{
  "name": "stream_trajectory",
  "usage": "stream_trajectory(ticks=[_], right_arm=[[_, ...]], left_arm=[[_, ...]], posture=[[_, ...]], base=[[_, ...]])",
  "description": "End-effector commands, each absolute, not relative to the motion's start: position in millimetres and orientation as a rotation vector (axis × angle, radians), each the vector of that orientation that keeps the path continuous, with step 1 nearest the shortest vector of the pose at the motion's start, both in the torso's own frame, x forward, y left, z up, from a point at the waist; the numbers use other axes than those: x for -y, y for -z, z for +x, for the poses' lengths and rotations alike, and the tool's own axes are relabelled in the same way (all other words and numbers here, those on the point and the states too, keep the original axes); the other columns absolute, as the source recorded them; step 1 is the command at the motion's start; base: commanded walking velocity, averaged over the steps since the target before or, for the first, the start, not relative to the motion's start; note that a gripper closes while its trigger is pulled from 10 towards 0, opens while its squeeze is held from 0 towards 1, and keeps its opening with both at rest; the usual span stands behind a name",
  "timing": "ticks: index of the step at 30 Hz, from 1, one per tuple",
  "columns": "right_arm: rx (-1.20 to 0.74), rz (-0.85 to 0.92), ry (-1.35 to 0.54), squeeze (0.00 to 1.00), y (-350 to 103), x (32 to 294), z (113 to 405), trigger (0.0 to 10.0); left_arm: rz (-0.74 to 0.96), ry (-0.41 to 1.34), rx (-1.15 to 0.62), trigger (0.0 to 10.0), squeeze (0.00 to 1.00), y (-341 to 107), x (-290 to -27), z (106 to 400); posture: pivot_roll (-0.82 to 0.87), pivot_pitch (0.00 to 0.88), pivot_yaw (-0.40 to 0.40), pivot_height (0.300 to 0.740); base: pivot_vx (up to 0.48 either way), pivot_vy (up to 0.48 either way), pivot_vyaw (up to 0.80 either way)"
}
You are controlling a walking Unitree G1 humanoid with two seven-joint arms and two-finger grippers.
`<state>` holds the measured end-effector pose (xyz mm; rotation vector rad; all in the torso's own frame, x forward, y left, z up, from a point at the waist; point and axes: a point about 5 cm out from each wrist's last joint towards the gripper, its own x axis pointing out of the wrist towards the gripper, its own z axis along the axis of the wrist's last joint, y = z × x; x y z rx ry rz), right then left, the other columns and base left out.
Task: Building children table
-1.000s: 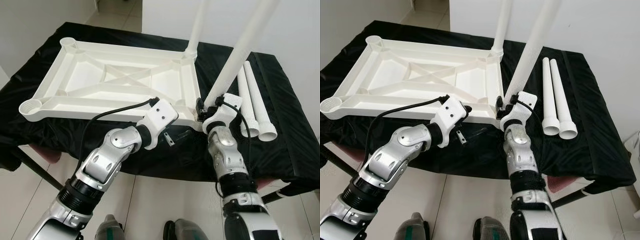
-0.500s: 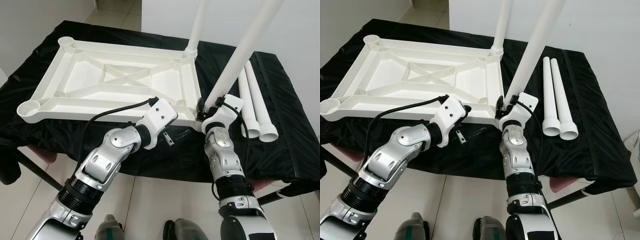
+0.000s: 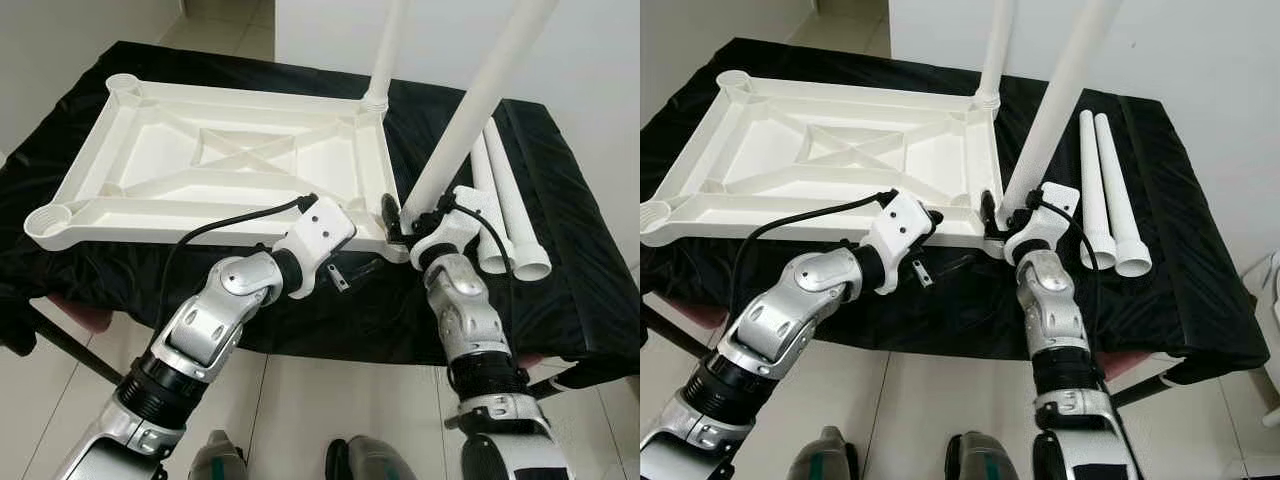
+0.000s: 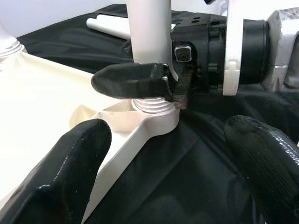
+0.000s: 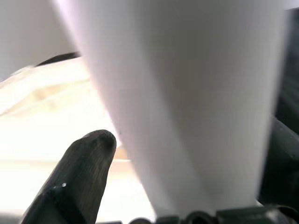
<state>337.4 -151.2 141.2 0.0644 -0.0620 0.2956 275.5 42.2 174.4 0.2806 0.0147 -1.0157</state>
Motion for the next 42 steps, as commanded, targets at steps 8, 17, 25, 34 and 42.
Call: stream_trajectory(ticks=[8,17,25,34,42], right_arm=[[0.037,0.001,-0.459,0.0,-140,176,349,10.0],[0.024,-0.014,-0.539,0.0,-144,190,354,0.0],[0.01,-0.007,-0.593,0.0,-141,193,351,0.0],[0.032,0.048,-0.522,0.0,-140,190,353,10.0],[0.016,0.034,-0.376,0.0,-140,188,354,10.0]], left_arm=[[0.273,1.06,-0.035,10.0,0.0,-173,-39,273],[0.271,1.059,-0.037,10.0,0.0,-174,-40,272],[0.27,1.065,-0.042,10.0,0.0,-173,-40,271],[0.264,1.081,-0.047,10.0,0.0,-172,-37,267],[0.262,1.09,-0.052,10.0,0.0,-170,-35,265]], posture=[[-0.02,0.008,-0.049,0.74],[-0.01,0.01,-0.047,0.74],[-0.02,0.009,-0.043,0.74],[-0.02,0.006,-0.044,0.74],[-0.03,0.005,-0.046,0.74]], base=[[0.0,0.0,0.0],[0.0,0.0,0.0],[0.0,0.0,0.0],[0.0,0.0,0.0],[0.0,0.0,0.0]])
